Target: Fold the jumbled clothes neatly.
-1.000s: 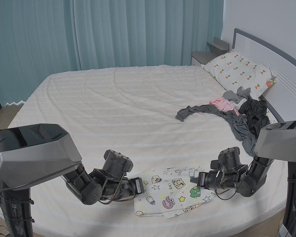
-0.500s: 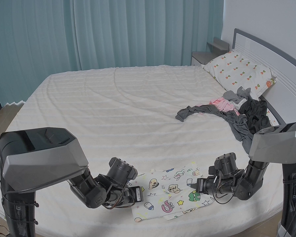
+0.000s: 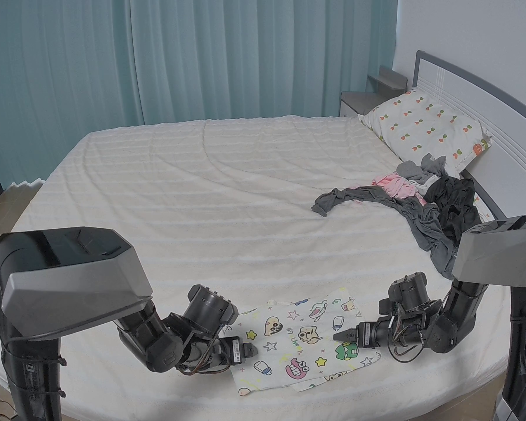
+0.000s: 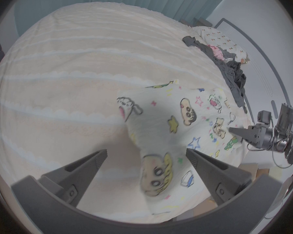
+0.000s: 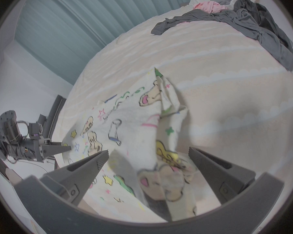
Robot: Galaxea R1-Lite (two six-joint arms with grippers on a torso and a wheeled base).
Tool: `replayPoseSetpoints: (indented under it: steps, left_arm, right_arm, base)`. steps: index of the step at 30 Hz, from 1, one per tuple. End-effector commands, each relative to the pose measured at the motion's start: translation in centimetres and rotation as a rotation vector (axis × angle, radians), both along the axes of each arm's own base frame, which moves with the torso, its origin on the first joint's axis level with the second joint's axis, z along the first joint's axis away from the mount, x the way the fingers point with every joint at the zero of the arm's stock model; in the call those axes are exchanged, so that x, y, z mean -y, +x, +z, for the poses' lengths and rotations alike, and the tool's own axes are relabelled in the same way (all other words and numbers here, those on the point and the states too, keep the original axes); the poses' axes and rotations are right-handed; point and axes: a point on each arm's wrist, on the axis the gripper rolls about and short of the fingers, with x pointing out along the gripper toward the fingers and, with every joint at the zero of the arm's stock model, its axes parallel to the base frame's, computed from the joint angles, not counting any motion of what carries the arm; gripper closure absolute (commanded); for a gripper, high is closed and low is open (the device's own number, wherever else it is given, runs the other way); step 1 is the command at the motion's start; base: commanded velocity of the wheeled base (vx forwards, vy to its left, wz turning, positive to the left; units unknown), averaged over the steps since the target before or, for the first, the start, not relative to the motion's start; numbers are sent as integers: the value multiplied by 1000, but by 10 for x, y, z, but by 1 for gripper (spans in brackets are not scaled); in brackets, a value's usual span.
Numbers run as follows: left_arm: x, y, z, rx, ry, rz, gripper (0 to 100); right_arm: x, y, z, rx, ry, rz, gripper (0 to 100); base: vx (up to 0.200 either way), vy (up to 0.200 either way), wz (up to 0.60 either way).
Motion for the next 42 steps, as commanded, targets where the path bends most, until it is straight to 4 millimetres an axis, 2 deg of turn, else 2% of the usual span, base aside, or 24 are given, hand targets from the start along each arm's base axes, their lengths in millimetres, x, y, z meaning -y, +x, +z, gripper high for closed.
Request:
replayPoseSetpoints:
  steps: [1, 8, 13, 14, 17, 20, 21, 22, 23, 26, 27, 29, 32, 33, 34, 35, 36, 42]
  left_arm:
    - [-13, -22, 2, -72, 107, -96, 0]
    - [-16, -30, 5, -145, 158, -111, 0]
    - [-25, -27, 19, -116, 115, -49, 0]
    - [-32, -26, 36, -72, 52, 20, 0]
    - [-44, -28, 70, 43, -60, 116, 0]
    - [-59, -44, 106, 191, -144, 158, 0]
    - [-63, -50, 115, 235, -159, 170, 0]
    - [-63, -50, 115, 235, -159, 170, 0]
    - [-75, -68, 141, 362, -188, 208, 0]
    - [-92, -94, 169, 511, -201, 279, 0]
    - [-94, -98, 172, 529, -201, 290, 0]
    - [-108, -122, 188, 619, -180, 351, 0]
    - [-123, -152, 201, 664, -159, 378, 0]
    - [-123, -152, 201, 664, -159, 378, 0]
    - [-129, -164, 206, 669, -160, 370, 0]
    - [-129, -164, 206, 669, -160, 370, 0]
    - [-146, -188, 212, 670, -154, 381, 0]
    - [-180, -229, 222, 716, -111, 546, 0]
  right_arm:
    - [10, -14, 1, -29, -74, 36, 0]
    - [15, -22, 2, -71, -142, 39, 0]
    - [25, -32, 27, -14, -124, 16, 0]
    - [29, -39, 43, 42, -106, 5, 0]
    - [36, -57, 73, 168, -74, -12, 0]
    - [44, -79, 103, 319, -42, -34, 0]
    - [46, -85, 111, 355, -35, -42, 0]
    - [46, -85, 111, 355, -35, -42, 0]
    - [52, -104, 129, 448, -24, -71, 0]
    - [62, -131, 150, 569, -25, -118, 0]
    - [64, -135, 152, 587, -26, -126, 0]
    - [73, -157, 161, 672, -50, -160, 0]
    - [83, -178, 164, 719, -125, -206, 0]
    - [83, -178, 164, 719, -125, -206, 0]
    - [86, -186, 167, 734, -149, -232, 0]
    - [86, -186, 167, 734, -149, -232, 0]
    - [92, -202, 173, 762, -180, -283, 0]
    - [108, -236, 196, 815, -232, -409, 0]
  base:
    - [0, 0, 0]
    - [0, 0, 0]
    - [0, 0, 0]
    - [0, 0, 0]
    - [0, 0, 0]
    - [0, 0, 0]
    - [0, 0, 0]
    - [0, 0, 0]
    - [0, 0, 0]
    - [0, 0, 0]
    - [0, 0, 0]
    - [0, 0, 0]
    - [0, 0, 0]
    - [0, 0, 0]
    - [0, 0, 0]
    - [0, 0, 0]
    - [0, 0, 0]
    - [0, 0, 0]
